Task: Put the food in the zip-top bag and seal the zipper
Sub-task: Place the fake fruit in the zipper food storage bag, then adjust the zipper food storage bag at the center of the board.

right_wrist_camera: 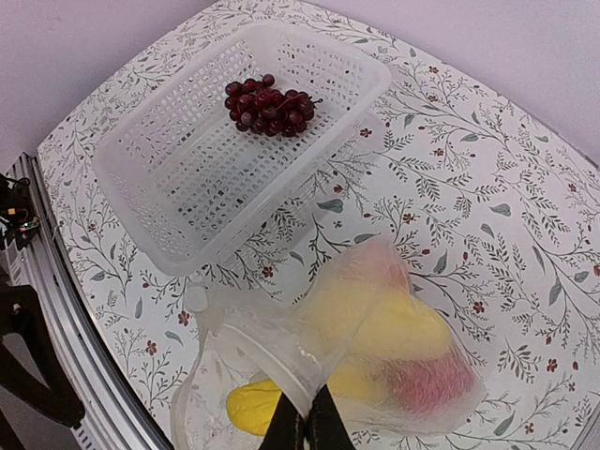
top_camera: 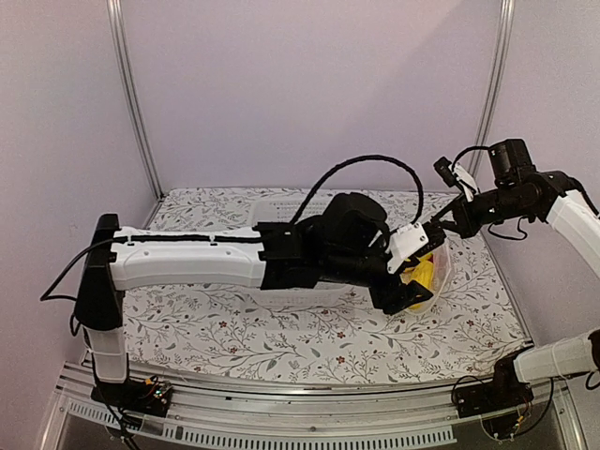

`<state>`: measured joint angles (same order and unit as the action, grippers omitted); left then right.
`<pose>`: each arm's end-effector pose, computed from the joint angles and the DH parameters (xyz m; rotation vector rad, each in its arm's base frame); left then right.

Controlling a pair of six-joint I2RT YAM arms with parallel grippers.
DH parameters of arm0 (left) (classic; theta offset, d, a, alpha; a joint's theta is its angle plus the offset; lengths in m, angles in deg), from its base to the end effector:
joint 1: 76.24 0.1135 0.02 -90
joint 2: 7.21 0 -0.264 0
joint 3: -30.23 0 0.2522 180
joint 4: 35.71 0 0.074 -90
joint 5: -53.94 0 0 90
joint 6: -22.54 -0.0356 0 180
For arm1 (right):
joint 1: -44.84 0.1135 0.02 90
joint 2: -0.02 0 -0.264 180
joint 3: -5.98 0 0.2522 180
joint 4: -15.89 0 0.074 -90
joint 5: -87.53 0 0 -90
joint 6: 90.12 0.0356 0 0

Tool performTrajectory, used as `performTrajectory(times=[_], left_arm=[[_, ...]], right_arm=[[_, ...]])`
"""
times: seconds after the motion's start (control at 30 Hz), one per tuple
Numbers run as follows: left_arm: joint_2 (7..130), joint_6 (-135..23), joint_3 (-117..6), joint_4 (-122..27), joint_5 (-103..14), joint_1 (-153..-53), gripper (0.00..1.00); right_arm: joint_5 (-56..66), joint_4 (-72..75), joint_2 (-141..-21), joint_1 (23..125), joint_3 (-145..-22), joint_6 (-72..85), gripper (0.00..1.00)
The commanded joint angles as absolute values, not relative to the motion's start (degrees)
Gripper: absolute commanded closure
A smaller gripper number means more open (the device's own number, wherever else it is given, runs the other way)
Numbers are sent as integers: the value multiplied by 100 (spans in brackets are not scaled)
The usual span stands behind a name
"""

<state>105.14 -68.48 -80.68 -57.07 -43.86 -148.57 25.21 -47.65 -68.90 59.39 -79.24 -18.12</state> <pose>0.1390 -0.4524 0.3090 1.3224 1.6175 -0.9239 0.2269 0.0760 0.3531 -0.8688 2.1739 0.5464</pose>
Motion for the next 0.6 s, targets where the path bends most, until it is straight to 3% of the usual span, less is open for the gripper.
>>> performTrajectory(times=[0.0, 0.27, 0.57], left_arm=[[11225, -8466, -8759, -7015, -3896, -15182, 27], [12095, -9222, -9258, -7300, -3167, -15317, 28], [12487, -9098, -9794, -7525, -2590, -15295, 59]], right_arm=[[2832, -4756, -6695, 5915, -7807, -1959, 99], [2828, -4823, -6730, 5913, -7764, -1996, 98], [2851, -4832, -6719, 5912, -7630, -1998, 98]])
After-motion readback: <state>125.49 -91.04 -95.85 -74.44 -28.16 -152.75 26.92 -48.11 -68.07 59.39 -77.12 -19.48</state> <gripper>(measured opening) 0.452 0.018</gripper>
